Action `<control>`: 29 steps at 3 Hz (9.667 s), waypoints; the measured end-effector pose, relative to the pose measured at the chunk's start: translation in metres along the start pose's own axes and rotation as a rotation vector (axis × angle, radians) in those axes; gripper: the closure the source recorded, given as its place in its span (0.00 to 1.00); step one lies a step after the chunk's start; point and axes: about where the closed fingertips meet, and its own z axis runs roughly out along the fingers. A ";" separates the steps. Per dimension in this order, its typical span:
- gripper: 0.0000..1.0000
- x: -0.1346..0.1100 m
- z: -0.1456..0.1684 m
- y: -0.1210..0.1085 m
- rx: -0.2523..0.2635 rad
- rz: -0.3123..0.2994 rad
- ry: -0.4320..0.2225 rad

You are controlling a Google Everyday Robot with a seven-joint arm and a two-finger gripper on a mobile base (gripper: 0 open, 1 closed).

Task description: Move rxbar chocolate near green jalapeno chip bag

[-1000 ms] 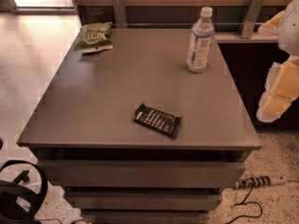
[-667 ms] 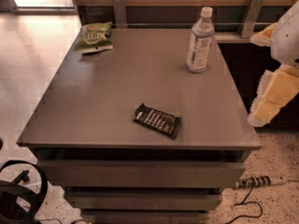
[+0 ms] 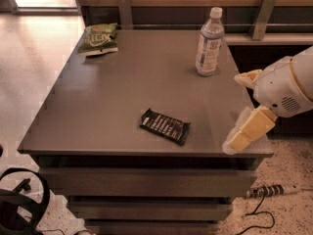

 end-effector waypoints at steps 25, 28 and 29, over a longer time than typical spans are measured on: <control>1.00 -0.080 0.153 0.012 0.230 0.147 -0.259; 1.00 -0.080 0.153 0.012 0.230 0.147 -0.259; 1.00 -0.080 0.153 0.012 0.230 0.147 -0.259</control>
Offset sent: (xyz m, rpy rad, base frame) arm 0.0187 0.0621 -0.0576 0.4112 -0.0881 -0.0671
